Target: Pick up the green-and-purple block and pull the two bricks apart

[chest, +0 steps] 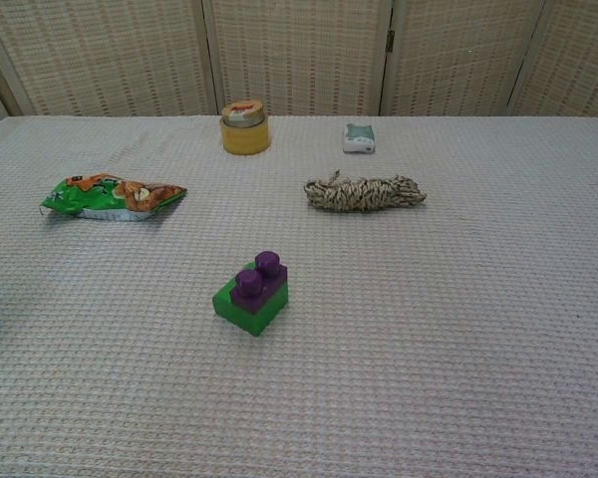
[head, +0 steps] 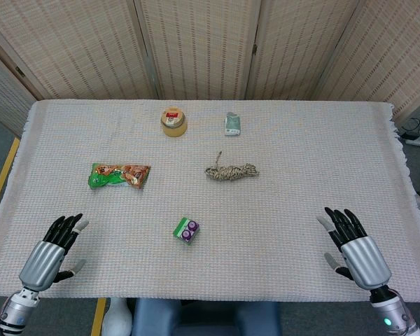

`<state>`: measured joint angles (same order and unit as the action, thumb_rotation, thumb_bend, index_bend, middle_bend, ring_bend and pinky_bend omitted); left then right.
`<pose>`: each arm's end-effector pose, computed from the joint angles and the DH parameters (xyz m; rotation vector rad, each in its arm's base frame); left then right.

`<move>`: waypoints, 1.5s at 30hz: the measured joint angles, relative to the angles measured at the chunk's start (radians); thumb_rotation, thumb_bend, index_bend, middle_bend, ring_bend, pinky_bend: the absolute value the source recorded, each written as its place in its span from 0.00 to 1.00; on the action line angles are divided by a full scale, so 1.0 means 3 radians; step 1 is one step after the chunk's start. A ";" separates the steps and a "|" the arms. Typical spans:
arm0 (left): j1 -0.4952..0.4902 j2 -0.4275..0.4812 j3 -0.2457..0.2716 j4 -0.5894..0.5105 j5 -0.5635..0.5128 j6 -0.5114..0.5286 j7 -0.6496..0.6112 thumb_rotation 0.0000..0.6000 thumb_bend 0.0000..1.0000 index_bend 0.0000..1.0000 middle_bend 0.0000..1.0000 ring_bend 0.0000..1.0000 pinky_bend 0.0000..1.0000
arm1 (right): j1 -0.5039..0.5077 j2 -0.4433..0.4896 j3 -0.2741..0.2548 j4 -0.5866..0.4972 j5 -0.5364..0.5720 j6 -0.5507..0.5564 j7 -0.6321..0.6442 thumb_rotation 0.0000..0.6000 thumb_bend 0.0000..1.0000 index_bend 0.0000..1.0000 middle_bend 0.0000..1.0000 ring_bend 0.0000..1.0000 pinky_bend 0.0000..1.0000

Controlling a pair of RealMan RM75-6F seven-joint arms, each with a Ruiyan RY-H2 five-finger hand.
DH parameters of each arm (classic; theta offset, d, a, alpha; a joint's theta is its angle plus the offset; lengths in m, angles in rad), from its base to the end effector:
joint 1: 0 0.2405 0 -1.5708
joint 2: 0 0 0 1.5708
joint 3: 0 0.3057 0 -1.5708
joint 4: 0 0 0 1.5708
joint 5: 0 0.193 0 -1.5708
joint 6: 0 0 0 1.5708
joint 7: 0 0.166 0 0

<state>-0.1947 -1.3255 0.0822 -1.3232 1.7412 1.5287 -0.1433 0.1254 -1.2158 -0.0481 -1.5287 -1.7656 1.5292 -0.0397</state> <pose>-0.3342 0.2151 0.1129 -1.7056 -0.8538 -1.0904 -0.3152 -0.1938 0.1429 1.6729 -0.7801 1.0268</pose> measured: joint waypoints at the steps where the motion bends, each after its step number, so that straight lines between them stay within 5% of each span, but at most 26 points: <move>1: 0.0000 -0.0001 0.0001 -0.0001 -0.0002 -0.0004 0.0007 1.00 0.34 0.01 0.00 0.00 0.00 | 0.0000 0.0001 0.0000 0.0000 0.0000 0.0000 0.0003 1.00 0.40 0.01 0.00 0.00 0.00; 14: -0.0014 -0.0049 0.0076 -0.0058 0.0101 -0.0028 -0.0023 1.00 0.34 0.02 0.00 0.00 0.00 | -0.0037 0.0049 -0.0027 -0.0006 -0.0081 0.0120 0.0091 1.00 0.40 0.01 0.00 0.00 0.00; 21: 0.0001 -0.0271 0.0020 -0.0308 -0.0054 -0.0120 0.0067 1.00 0.34 0.12 0.00 0.00 0.00 | -0.0032 0.0044 -0.0012 -0.0015 -0.0083 0.0125 0.0093 1.00 0.40 0.01 0.00 0.00 0.00; 36: -0.0367 -0.0693 -0.0307 -0.0873 -0.0429 -0.0787 0.0620 1.00 0.34 0.23 0.00 0.00 0.00 | -0.0051 0.0108 0.0077 -0.0012 0.0044 0.0202 0.0275 1.00 0.40 0.01 0.00 0.00 0.00; 45: -0.0513 -0.1083 -0.0614 -0.1003 -0.1085 -0.1040 0.1010 1.00 0.34 0.25 0.00 0.00 0.00 | -0.0048 0.0144 0.0151 -0.0017 0.0176 0.0196 0.0392 1.00 0.40 0.01 0.00 0.00 0.00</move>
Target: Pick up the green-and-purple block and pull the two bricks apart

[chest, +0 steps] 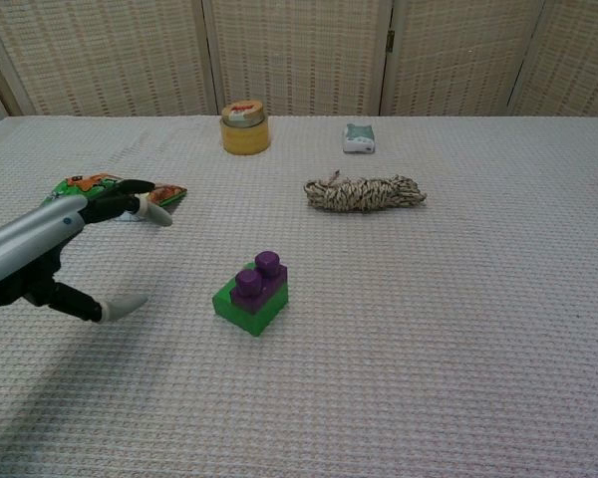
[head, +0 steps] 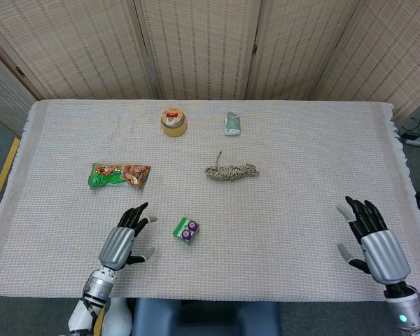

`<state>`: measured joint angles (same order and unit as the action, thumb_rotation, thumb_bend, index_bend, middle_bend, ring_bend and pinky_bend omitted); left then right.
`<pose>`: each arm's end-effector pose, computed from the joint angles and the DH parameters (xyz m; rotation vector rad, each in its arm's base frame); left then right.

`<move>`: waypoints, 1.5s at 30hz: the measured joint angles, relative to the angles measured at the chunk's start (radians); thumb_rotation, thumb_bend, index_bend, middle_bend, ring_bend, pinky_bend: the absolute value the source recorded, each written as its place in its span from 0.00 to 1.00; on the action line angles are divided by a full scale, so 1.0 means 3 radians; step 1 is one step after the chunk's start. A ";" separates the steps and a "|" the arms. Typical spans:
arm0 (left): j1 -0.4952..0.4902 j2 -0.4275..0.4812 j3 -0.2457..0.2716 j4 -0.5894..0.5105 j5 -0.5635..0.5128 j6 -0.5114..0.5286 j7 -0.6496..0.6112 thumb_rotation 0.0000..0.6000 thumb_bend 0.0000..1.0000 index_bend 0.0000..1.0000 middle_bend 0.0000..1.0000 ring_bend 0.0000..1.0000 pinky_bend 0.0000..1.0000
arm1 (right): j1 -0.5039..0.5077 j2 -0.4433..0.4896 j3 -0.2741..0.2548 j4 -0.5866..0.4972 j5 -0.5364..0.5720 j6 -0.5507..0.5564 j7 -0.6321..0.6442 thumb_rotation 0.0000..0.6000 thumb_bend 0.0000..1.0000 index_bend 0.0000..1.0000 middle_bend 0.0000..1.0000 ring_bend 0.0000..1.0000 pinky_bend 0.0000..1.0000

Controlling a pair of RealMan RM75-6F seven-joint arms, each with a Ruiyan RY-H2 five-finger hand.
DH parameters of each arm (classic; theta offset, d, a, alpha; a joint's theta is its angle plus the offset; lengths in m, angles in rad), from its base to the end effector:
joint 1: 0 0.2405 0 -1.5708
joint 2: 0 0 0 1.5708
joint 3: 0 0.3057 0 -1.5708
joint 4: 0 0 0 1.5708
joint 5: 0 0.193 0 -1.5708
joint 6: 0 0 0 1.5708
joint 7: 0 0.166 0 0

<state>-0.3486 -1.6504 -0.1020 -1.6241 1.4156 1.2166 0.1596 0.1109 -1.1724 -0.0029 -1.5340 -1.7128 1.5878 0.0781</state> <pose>-0.2179 0.2692 -0.0184 -1.6061 -1.2525 -1.2146 -0.3206 -0.2005 0.1763 1.5379 -0.8129 1.1094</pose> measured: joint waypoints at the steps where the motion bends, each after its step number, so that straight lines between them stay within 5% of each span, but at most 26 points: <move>1: -0.0022 -0.0078 -0.0031 -0.0007 -0.0063 -0.0023 0.0052 1.00 0.34 0.25 0.00 0.00 0.00 | -0.0003 0.0010 0.0007 0.0000 0.0009 0.0009 0.0025 1.00 0.40 0.01 0.00 0.00 0.00; 19: -0.0312 -0.0902 -0.0242 0.0210 -0.0490 -0.0105 0.0520 1.00 0.34 0.21 0.00 0.00 0.00 | -0.0050 0.0206 0.0168 0.0038 0.0292 0.0079 0.0548 1.00 0.40 0.01 0.00 0.00 0.00; 45: -0.0554 -0.1407 -0.0354 0.0866 -0.0448 -0.0006 0.0516 1.00 0.34 0.18 0.00 0.00 0.00 | -0.0087 0.0311 0.0247 0.0051 0.0415 0.0054 0.0798 1.00 0.40 0.01 0.00 0.00 0.00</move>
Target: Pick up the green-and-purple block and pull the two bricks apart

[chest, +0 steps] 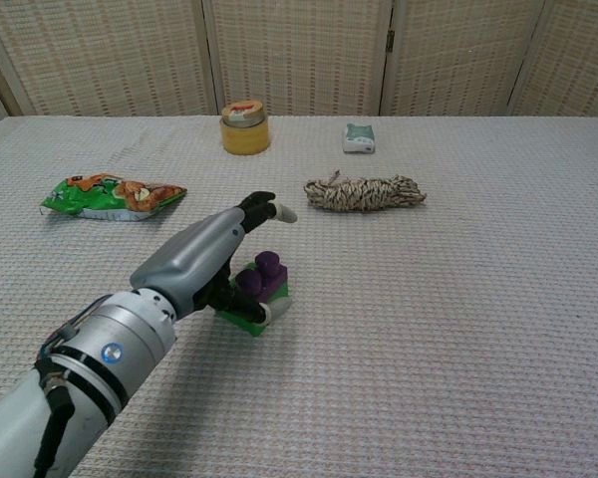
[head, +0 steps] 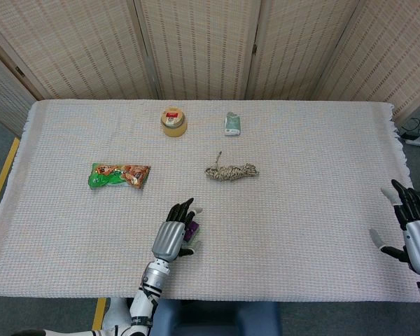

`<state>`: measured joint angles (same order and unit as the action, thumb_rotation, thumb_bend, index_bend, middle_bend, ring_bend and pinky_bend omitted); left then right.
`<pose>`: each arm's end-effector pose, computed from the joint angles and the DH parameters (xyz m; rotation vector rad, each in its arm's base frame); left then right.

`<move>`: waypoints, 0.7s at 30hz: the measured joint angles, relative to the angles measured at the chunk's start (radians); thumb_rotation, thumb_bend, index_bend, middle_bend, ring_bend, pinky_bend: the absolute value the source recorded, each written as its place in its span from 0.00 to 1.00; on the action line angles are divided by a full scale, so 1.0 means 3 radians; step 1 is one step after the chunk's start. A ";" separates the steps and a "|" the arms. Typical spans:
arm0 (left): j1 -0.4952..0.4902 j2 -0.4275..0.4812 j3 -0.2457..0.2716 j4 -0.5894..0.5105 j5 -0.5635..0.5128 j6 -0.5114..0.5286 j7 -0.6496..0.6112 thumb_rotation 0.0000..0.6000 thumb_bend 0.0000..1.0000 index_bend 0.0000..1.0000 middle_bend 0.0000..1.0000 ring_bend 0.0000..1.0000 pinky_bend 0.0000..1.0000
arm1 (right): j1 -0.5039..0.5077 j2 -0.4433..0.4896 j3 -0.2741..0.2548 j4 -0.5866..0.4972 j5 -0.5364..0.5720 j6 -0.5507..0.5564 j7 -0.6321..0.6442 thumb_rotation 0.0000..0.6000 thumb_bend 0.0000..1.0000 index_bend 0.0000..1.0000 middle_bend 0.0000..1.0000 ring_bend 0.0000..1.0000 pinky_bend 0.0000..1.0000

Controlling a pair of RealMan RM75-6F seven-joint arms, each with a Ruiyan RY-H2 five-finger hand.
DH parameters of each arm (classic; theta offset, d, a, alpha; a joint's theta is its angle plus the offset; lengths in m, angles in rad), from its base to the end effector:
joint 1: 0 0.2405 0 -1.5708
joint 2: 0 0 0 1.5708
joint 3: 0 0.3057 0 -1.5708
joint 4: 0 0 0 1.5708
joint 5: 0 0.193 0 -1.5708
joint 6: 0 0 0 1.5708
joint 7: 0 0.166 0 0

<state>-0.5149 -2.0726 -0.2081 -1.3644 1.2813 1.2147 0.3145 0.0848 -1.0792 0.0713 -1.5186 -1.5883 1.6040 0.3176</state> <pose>-0.1258 0.2949 -0.1280 -1.5817 -1.2668 -1.2702 -0.3418 -0.2085 0.2337 1.3333 -0.9031 1.1868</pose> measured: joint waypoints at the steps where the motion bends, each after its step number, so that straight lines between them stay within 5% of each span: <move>1: -0.0005 -0.0018 -0.0001 0.0039 0.0013 0.0012 -0.0015 1.00 0.34 0.18 0.00 0.00 0.00 | -0.0004 0.0003 0.0002 -0.0001 0.0001 0.0006 0.0010 1.00 0.40 0.01 0.00 0.00 0.00; 10: -0.0038 -0.0155 0.0051 0.0475 0.0225 0.0165 -0.0100 1.00 0.34 0.16 0.00 0.00 0.00 | -0.0026 0.0033 -0.0004 0.0009 -0.0046 0.0047 0.0111 1.00 0.40 0.01 0.00 0.00 0.00; 21: 0.0005 -0.0156 0.0140 0.0590 0.0288 0.0195 -0.0165 1.00 0.34 0.16 0.00 0.00 0.00 | -0.0024 0.0028 0.0002 0.0007 -0.0047 0.0031 0.0097 1.00 0.40 0.01 0.00 0.00 0.00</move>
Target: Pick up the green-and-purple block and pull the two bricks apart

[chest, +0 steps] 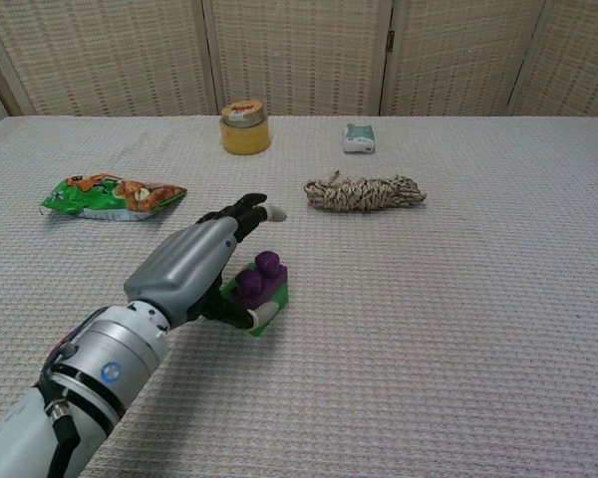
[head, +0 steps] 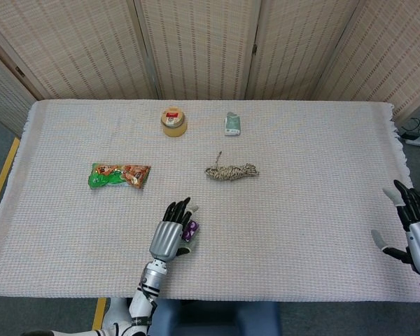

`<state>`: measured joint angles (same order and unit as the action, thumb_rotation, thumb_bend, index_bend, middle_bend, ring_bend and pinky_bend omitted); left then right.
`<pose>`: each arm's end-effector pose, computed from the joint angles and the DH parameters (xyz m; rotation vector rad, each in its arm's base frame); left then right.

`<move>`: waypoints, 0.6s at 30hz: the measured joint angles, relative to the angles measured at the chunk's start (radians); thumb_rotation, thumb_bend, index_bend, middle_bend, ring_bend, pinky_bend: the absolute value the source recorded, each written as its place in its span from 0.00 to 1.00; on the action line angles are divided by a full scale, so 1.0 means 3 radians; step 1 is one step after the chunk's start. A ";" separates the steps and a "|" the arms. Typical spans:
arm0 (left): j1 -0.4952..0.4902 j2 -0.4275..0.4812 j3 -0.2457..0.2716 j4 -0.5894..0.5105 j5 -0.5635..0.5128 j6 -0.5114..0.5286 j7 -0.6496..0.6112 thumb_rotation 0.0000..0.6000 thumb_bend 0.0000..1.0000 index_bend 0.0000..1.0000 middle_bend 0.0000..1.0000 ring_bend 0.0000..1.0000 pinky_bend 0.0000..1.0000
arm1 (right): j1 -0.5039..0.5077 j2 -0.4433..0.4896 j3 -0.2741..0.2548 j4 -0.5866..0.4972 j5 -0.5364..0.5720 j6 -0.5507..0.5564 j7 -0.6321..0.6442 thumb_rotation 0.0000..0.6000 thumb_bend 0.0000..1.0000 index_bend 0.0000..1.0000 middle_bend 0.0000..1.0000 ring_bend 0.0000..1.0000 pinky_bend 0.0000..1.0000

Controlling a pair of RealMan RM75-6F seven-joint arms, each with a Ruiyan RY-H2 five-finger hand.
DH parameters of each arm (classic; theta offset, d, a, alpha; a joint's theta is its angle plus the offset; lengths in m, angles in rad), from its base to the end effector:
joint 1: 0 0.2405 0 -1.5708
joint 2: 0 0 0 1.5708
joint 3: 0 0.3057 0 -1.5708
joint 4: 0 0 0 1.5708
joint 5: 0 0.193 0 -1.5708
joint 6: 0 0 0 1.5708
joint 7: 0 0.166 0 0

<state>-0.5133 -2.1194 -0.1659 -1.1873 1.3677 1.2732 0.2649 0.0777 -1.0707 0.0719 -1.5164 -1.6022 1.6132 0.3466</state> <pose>-0.1406 0.2955 -0.1382 -1.5969 -1.1175 -1.2577 -0.3409 -0.2058 0.2371 1.3339 -0.9101 1.2085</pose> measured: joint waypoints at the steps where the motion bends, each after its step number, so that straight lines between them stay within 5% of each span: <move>1: 0.0005 0.0002 0.0004 0.0014 0.0006 0.0008 0.0002 1.00 0.34 0.16 0.00 0.00 0.00 | -0.0001 0.0000 0.0000 0.0000 -0.0003 0.0001 0.0001 1.00 0.40 0.01 0.00 0.00 0.00; 18: 0.0054 0.0238 0.0015 0.0185 0.0077 0.0051 -0.0018 1.00 0.34 0.16 0.00 0.00 0.00 | -0.0006 -0.0003 -0.0010 0.0001 -0.0042 0.0012 -0.0013 1.00 0.40 0.01 0.00 0.00 0.00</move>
<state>-0.4971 -2.0479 -0.1616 -1.1319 1.3907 1.2884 0.2597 0.0759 -1.0715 0.0688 -1.5161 -1.6148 1.6168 0.3426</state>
